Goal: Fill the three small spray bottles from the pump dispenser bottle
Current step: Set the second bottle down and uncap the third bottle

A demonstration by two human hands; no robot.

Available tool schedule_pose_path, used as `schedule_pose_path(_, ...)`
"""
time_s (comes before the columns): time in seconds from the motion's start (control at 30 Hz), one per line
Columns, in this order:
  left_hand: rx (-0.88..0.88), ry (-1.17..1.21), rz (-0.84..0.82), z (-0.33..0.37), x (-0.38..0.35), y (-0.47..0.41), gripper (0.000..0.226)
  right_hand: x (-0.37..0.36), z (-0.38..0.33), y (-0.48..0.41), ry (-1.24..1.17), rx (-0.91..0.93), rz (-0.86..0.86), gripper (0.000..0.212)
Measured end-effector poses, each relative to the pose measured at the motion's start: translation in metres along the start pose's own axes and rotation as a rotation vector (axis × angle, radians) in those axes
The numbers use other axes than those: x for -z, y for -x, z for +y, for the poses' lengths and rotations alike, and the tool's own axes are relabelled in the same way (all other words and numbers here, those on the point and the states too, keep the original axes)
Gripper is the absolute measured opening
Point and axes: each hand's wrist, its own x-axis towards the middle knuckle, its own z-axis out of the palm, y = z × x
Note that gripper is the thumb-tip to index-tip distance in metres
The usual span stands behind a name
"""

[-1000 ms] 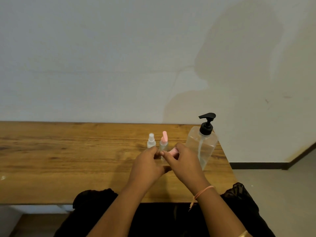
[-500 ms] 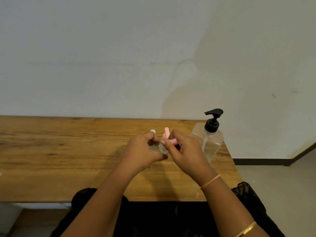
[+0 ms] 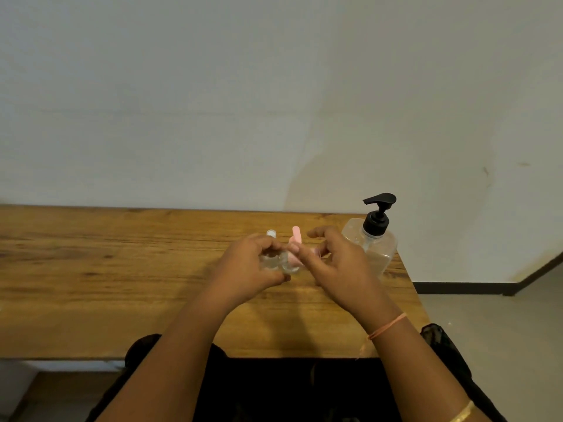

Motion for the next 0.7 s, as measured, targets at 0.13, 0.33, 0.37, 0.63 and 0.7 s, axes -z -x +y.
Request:
schedule_pose_path(0.13, -0.06, -0.091, 0.034, 0.001, -0.002, 0.001, 0.041, -0.004, 0.002, -0.004, 0.079, -0.054, 0.004, 0.035)
schedule_pose_path(0.33, -0.047, -0.145, 0.069, -0.002, -0.004, -0.003, 0.04, -0.01, 0.005, -0.005, -0.225, -0.06, -0.105, 0.04)
schedule_pose_path(0.37, -0.047, -0.154, 0.071, -0.002, -0.005, -0.003, 0.04, -0.011, 0.002, -0.004, -0.27, -0.122, -0.084, 0.04)
schedule_pose_path(0.63, -0.061, -0.16, 0.075, -0.002, -0.005, -0.004, 0.043, -0.014, 0.009, -0.007, -0.168, -0.021, -0.101, 0.034)
schedule_pose_path(0.7, -0.066, -0.168, 0.075, -0.003, -0.006, -0.004, 0.041, -0.015, 0.004, -0.005, -0.255, -0.111, -0.094, 0.042)
